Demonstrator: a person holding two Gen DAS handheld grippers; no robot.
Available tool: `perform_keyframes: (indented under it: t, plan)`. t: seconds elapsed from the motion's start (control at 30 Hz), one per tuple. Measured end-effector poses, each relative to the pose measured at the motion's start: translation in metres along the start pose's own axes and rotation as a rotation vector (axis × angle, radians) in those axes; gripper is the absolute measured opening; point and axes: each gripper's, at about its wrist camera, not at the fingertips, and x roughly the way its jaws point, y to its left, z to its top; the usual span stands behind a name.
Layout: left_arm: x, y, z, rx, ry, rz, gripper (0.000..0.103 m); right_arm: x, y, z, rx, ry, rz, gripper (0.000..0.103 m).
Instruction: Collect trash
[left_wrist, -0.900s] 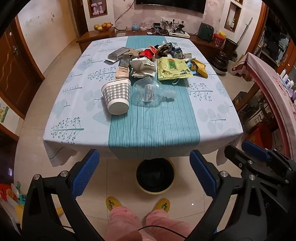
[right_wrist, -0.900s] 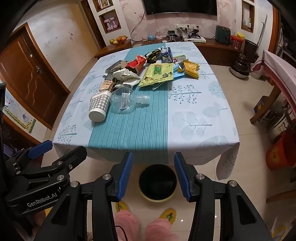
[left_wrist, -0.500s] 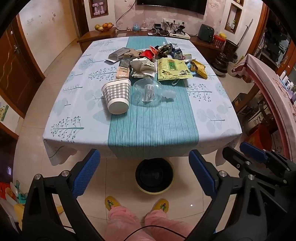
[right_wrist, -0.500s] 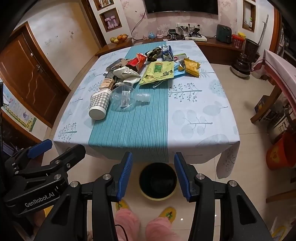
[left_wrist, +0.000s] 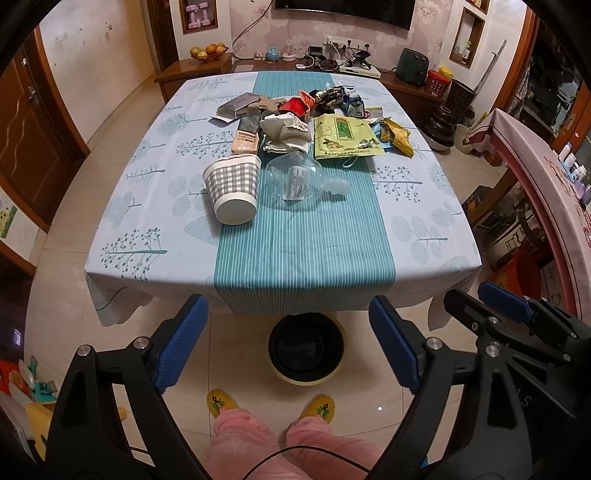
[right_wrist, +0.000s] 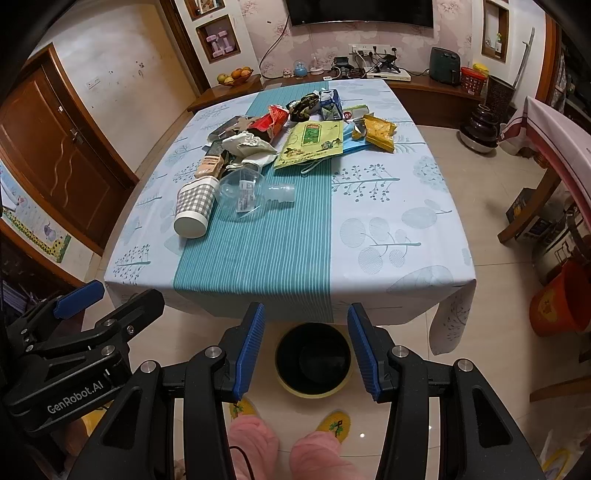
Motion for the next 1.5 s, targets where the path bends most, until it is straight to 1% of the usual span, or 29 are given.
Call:
perform_keyframes:
  t: [0.63, 1.5]
  plan:
    - [0.0029, -0.0035, -0.0011, 0.009, 0.010, -0.019, 0.087, 0.0001, -0.0053, 0.0028, 0.005, 0.005, 0.000, 0.047]
    - [0.0069, -0.0020, 0.0050, 0.001, 0.022, -0.013, 0.087, 0.0015, -0.0027, 0.0095, -0.008, 0.004, 0.007, 0.047]
